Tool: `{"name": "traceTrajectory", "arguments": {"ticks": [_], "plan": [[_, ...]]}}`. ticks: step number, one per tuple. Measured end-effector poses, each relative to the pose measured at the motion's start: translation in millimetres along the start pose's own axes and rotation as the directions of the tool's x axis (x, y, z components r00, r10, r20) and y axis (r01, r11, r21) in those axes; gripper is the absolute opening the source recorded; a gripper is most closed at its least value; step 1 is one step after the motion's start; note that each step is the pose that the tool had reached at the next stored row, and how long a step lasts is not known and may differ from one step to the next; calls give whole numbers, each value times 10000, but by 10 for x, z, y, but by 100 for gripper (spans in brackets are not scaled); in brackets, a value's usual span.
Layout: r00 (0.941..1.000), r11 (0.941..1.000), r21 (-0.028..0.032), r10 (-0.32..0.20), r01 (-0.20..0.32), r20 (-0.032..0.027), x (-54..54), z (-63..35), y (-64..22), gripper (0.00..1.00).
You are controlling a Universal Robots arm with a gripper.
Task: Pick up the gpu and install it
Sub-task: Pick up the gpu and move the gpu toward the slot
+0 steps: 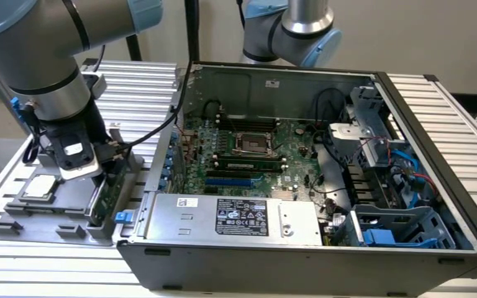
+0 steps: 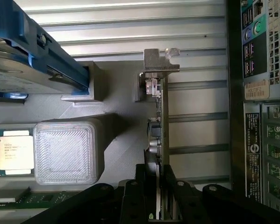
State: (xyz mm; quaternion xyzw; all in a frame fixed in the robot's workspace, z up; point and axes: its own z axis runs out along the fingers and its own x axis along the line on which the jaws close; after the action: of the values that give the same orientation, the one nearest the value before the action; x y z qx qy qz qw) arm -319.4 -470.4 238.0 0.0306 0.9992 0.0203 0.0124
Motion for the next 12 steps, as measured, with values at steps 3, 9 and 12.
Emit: {"name": "traceTrajectory", "arguments": {"ticks": [3, 9, 12], "plan": [[9996, 9996, -6, -272, 272, -11, -1, 0, 0, 26], [9993, 9993, -9, -382, 382, -16, 0, 0, 0, 26], [9993, 9993, -9, -382, 382, -16, 0, 0, 0, 26]]}}
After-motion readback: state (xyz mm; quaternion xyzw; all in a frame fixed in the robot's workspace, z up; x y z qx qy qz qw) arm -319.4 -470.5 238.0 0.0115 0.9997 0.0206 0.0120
